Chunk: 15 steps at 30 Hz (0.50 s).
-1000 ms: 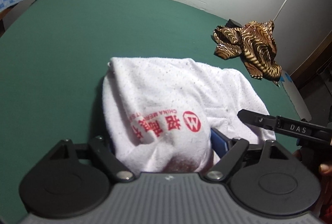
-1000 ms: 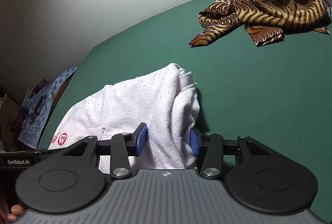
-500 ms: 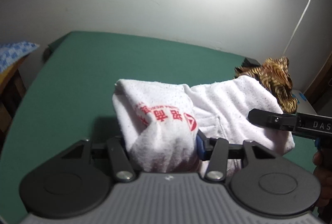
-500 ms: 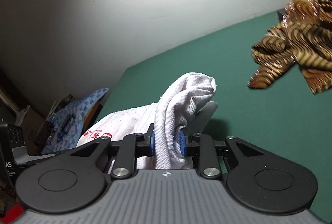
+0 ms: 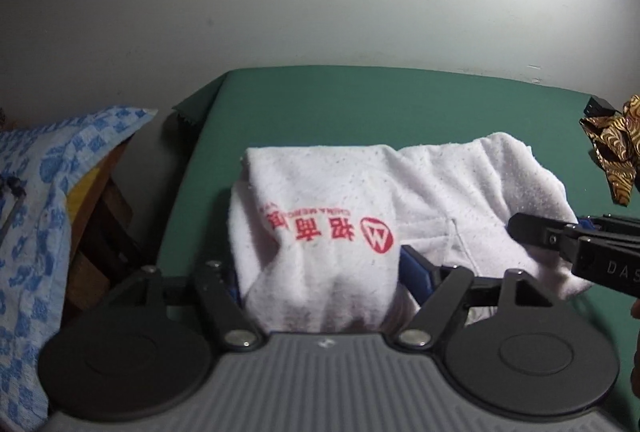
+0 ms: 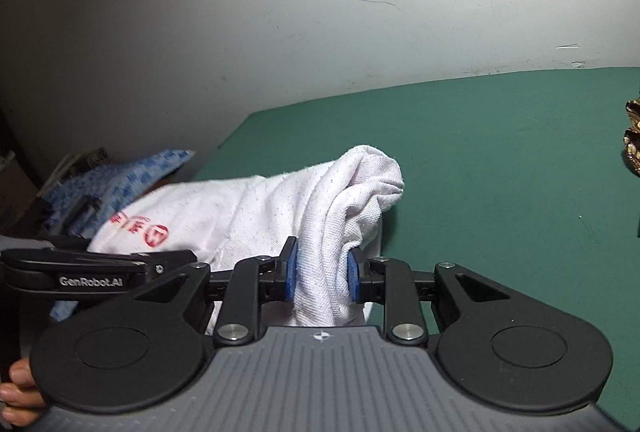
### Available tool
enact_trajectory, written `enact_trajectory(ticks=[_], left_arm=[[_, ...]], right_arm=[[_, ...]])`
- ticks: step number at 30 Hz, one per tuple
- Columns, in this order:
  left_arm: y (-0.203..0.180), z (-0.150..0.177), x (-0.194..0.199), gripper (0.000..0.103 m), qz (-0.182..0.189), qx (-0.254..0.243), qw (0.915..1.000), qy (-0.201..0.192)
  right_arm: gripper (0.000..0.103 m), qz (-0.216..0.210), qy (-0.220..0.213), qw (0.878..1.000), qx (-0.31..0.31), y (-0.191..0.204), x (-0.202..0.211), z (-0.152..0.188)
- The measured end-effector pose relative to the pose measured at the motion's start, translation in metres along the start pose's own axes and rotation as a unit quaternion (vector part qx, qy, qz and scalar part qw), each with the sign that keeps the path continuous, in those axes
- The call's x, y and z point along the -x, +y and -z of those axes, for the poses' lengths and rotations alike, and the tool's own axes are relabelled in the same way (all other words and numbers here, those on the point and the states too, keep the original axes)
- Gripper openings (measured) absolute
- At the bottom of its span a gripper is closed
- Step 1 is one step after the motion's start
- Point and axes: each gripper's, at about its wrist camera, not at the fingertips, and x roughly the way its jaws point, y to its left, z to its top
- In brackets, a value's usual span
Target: Fold clothes
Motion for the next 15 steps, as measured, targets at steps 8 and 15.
enact_trajectory(ticks=[8,15], left_arm=[[0.013,0.017,0.052,0.056,-0.028,-0.018,0.9976,-0.061],[0.002,-0.002,0.038,0.05,-0.02,0.026,0.9972,-0.068]], right_arm=[[0.03,0.039,-0.062,0.996,0.049,0.008,0.053,-0.015],[0.022,0.042,-0.02,0.994,0.097,0.048,0.013,-0.008]])
